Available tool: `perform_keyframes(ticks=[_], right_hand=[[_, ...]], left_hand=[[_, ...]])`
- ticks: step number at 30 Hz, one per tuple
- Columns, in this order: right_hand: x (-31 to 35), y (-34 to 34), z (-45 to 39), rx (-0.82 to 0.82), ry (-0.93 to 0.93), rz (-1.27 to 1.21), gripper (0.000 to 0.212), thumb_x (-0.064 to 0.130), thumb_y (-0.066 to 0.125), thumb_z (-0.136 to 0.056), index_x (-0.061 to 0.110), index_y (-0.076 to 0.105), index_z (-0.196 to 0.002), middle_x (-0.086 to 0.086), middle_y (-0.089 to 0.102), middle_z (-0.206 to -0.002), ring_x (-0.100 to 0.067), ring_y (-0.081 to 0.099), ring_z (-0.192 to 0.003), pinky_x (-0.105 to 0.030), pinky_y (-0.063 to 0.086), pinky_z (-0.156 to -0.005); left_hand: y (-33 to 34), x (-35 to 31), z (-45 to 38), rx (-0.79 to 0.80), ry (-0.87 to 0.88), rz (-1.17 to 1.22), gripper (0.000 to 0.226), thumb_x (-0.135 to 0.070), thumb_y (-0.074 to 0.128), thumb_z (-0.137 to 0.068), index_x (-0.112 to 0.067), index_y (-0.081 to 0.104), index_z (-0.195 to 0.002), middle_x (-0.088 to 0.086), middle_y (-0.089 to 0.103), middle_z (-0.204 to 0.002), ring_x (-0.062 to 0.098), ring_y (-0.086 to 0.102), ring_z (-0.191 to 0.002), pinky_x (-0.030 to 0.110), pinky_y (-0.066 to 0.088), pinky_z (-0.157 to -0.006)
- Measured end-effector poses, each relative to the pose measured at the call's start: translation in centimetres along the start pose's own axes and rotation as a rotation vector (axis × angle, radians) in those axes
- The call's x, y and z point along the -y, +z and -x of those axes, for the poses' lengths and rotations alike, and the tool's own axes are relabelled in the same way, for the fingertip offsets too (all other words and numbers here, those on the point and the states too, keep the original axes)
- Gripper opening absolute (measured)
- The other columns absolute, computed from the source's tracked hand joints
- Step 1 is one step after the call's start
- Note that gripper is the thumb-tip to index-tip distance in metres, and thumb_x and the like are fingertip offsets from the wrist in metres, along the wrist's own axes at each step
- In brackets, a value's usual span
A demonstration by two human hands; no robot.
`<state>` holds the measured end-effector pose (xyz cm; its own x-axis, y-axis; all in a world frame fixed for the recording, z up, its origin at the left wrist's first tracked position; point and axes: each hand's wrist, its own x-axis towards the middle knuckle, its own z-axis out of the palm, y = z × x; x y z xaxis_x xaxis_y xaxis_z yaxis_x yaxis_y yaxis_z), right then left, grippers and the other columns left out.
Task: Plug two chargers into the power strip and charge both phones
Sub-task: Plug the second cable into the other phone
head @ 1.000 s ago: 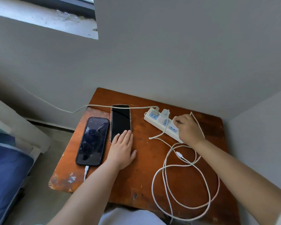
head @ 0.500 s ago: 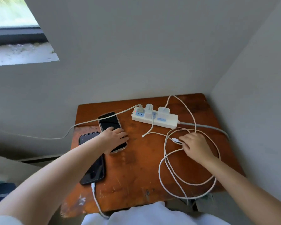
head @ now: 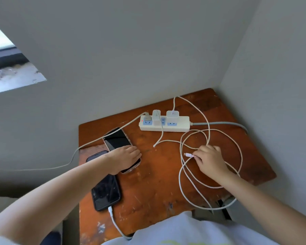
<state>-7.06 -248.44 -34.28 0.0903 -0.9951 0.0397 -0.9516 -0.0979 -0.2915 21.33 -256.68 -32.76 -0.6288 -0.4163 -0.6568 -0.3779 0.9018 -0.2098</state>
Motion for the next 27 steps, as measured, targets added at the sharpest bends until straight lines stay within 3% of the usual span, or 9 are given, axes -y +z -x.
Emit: perform_keyframes(ticks=[5, 7, 9, 13, 15, 17, 19, 27], right_hand=[[2.8, 0.8, 2.7, 0.038, -0.122, -0.108, 0.021, -0.006, 0.083, -0.057, 0.007, 0.075, -0.072, -0.007, 0.067, -0.062, -0.026, 0.066, -0.059, -0.041, 0.049, -0.057], [3.6, 1.2, 2.9, 0.119, -0.131, -0.138, 0.012, -0.002, 0.072, -0.075, 0.004, 0.074, -0.085, -0.013, 0.066, -0.074, -0.029, 0.064, -0.071, -0.043, 0.046, -0.068], [3.9, 1.7, 3.0, 0.194, -0.129, -0.165, 0.016, 0.006, 0.058, -0.089, 0.004, 0.071, -0.099, -0.015, 0.063, -0.087, -0.029, 0.059, -0.084, -0.040, 0.040, -0.078], [4.4, 1.7, 2.9, 0.249, -0.148, -0.199, 0.021, 0.010, 0.051, -0.094, 0.006, 0.068, -0.106, -0.014, 0.062, -0.095, -0.025, 0.055, -0.092, -0.036, 0.037, -0.085], [5.1, 0.8, 2.6, 0.246, -0.190, -0.204, 0.016, 0.005, 0.058, -0.089, 0.003, 0.072, -0.097, -0.015, 0.064, -0.087, -0.027, 0.059, -0.085, -0.042, 0.043, -0.083], [5.6, -0.2, 2.4, 0.155, -0.222, -0.162, 0.005, -0.003, 0.073, -0.074, 0.002, 0.075, -0.075, -0.015, 0.064, -0.067, -0.030, 0.062, -0.066, -0.049, 0.053, -0.068], [6.2, -0.9, 2.2, 0.061, -0.211, -0.145, 0.014, -0.006, 0.082, -0.060, 0.004, 0.074, -0.061, -0.011, 0.062, -0.055, -0.027, 0.061, -0.053, -0.046, 0.053, -0.055], [7.0, -3.0, 2.4, -0.065, -0.089, -0.156, 0.020, -0.005, 0.086, -0.053, 0.009, 0.071, -0.053, -0.006, 0.061, -0.049, -0.023, 0.059, -0.048, -0.040, 0.049, -0.053]], left_hand=[[-0.7, -1.7, -1.5, -0.029, 0.046, 0.093, 0.085, -0.021, 0.064, -0.079, -0.007, 0.006, -0.141, 0.017, 0.015, -0.151, 0.031, 0.011, -0.139, 0.040, 0.011, -0.113], [-1.1, -2.7, -2.2, -0.039, 0.054, 0.107, 0.087, -0.027, 0.064, -0.080, -0.008, 0.005, -0.141, 0.016, 0.013, -0.152, 0.031, 0.011, -0.139, 0.040, 0.011, -0.113], [-1.3, -3.1, -2.5, -0.042, 0.064, 0.117, 0.091, -0.034, 0.066, -0.077, -0.010, 0.006, -0.141, 0.015, 0.015, -0.152, 0.031, 0.013, -0.138, 0.040, 0.011, -0.113], [-1.6, -2.7, -2.4, -0.106, 0.043, 0.205, 0.092, -0.040, 0.070, -0.070, -0.015, 0.016, -0.140, 0.012, 0.029, -0.146, 0.030, 0.023, -0.134, 0.040, 0.014, -0.113], [-1.9, -2.8, -2.5, -0.138, 0.046, 0.231, 0.092, -0.041, 0.072, -0.066, -0.012, 0.022, -0.138, 0.013, 0.035, -0.141, 0.031, 0.029, -0.130, 0.039, 0.018, -0.112], [-2.3, -3.3, -2.6, -0.185, 0.023, 0.304, 0.091, -0.043, 0.072, -0.064, -0.012, 0.026, -0.136, 0.013, 0.038, -0.139, 0.029, 0.032, -0.126, 0.038, 0.025, -0.108], [-2.7, -3.7, -2.5, -0.246, -0.013, 0.388, 0.090, -0.046, 0.071, -0.063, -0.012, 0.028, -0.135, 0.011, 0.039, -0.138, 0.028, 0.033, -0.125, 0.037, 0.030, -0.105], [-3.6, -4.1, -0.7, -0.388, -0.144, 0.566, 0.095, -0.052, 0.069, -0.064, -0.014, 0.025, -0.138, 0.006, 0.034, -0.145, 0.023, 0.026, -0.131, 0.032, 0.028, -0.105]])
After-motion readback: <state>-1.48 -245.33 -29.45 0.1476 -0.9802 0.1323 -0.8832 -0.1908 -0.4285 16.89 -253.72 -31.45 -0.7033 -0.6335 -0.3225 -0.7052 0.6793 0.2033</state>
